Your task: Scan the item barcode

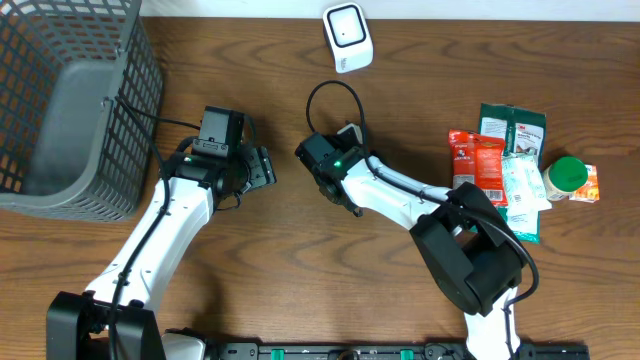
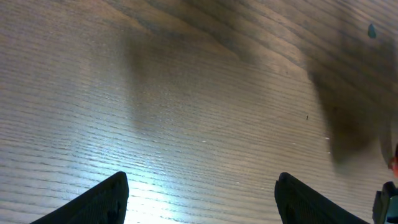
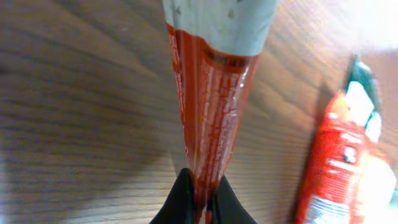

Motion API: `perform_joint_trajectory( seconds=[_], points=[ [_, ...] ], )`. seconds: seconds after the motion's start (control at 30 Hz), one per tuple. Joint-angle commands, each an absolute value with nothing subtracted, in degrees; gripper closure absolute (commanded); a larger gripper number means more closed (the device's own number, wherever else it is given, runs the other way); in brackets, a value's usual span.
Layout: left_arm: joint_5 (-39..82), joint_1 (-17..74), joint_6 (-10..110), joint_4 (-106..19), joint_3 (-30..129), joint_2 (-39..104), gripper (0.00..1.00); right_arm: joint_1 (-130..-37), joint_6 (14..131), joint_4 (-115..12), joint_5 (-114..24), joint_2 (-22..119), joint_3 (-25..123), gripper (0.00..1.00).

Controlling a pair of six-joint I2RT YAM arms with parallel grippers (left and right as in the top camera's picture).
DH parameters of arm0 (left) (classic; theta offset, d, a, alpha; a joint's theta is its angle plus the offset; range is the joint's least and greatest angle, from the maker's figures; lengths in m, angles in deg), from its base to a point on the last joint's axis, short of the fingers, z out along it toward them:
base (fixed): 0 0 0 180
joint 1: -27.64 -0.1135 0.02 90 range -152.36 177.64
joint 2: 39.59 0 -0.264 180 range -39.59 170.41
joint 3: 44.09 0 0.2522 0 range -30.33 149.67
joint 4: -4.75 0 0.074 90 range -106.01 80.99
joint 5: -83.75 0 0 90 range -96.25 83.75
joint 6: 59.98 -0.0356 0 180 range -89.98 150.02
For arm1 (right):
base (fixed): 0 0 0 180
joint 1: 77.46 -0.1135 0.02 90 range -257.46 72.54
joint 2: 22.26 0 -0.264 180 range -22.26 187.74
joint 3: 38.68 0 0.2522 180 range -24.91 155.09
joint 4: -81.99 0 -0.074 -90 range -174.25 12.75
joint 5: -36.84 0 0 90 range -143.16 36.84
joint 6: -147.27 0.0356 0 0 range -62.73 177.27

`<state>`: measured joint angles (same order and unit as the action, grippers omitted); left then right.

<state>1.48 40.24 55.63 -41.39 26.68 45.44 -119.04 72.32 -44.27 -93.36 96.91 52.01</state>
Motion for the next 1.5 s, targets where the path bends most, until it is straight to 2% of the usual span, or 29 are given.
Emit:
perform_joint_trajectory(
  seconds=[0.0, 0.13, 0.23, 0.5, 0.8, 0.9, 1.03, 1.17, 1.47],
  points=[
    [0.5, 40.2, 55.1, -41.5, 26.0, 45.8, 0.24, -119.2, 73.5, -45.1, -85.8, 98.1, 52.9, 0.93],
    [0.5, 40.2, 55.1, -41.5, 26.0, 45.8, 0.24, -119.3, 73.5, -45.9, -80.2, 98.1, 52.9, 0.85],
    [0.5, 40.2, 55.1, -41.5, 26.0, 45.8, 0.24, -119.3, 73.5, -45.8, -79.5, 98.1, 52.9, 0.65],
    [0.5, 40.2, 55.1, -41.6, 26.0, 45.8, 0.24, -119.0, 69.9, -44.0, -68.1, 97.5, 55.7, 0.57],
    [0.5, 40.2, 55.1, -41.6, 26.0, 45.8, 0.24, -114.3, 67.3, -33.6, -53.6, 92.3, 62.0, 0.57],
    [0.5, 40.2, 55.1, -41.6, 26.0, 45.8, 0.24, -111.1, 66.6, -32.8, -48.9, 91.9, 62.0, 0.66],
    [0.5, 40.2, 55.1, -41.6, 26.0, 45.8, 0.24, -107.0, 66.4, -33.8, -46.9, 92.2, 60.7, 0.99],
    [0.5, 40.2, 55.1, -41.6, 26.0, 45.8, 0.24, -104.5, 66.4, -38.3, -46.9, 92.2, 57.0, 0.99],
    [0.5, 40.2, 55.1, -41.6, 26.0, 45.8, 0.24, -106.1, 67.9, -41.5, -46.9, 92.2, 52.4, 0.99]
  ],
)
